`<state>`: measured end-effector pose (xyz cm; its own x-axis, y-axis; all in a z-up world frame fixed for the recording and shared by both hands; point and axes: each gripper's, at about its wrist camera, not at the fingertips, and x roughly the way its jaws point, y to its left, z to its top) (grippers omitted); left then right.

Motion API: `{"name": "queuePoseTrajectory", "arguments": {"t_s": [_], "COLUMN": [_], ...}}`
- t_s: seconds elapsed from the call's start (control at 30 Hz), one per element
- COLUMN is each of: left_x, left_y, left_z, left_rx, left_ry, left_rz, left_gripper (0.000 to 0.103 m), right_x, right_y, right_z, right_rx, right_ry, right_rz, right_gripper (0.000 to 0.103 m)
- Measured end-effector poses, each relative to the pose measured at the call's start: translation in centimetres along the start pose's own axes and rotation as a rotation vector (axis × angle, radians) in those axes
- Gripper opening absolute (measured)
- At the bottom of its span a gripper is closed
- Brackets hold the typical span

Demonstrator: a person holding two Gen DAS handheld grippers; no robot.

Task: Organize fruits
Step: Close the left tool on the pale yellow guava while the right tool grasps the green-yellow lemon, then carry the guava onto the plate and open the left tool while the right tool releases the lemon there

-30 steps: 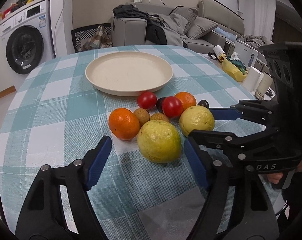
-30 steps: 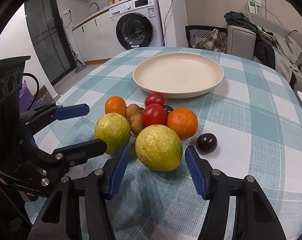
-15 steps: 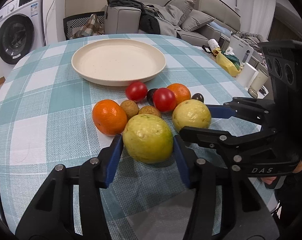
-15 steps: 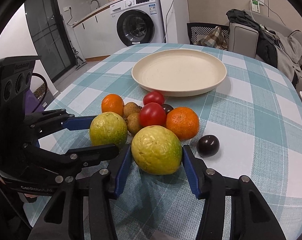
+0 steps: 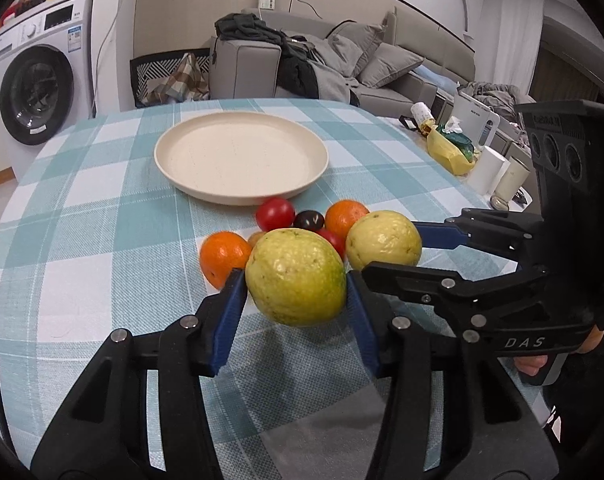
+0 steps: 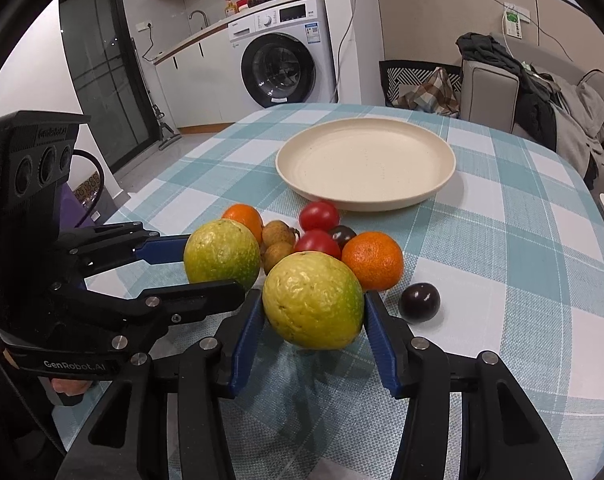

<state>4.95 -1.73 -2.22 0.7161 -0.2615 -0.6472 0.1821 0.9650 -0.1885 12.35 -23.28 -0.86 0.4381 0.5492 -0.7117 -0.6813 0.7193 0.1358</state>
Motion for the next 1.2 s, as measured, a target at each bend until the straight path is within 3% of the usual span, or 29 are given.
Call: {"name": "queuePoseTrajectory", "arguments": {"t_s": [0.67,1.2], "left_x": [-1.4,0.8], "left_y": [1.7,3.4], "left_z": [3.2,5.7], "left_rx": [0.002,-0.019], "left_ry": [-0.101,-0.121], "left_rz": [0.087,0.107], "left_gripper": [0.047,0.047], "right_x": [-2.7,-1.8], "right_y": [-1.9,-2.9], "right_z": [3.2,5.8], "right_rx": [0.079,0.097], "right_ry": [-0.168,-0.190], "right_rz": [-0.031,-0.045], "right_gripper": [0.051,0.051]}}
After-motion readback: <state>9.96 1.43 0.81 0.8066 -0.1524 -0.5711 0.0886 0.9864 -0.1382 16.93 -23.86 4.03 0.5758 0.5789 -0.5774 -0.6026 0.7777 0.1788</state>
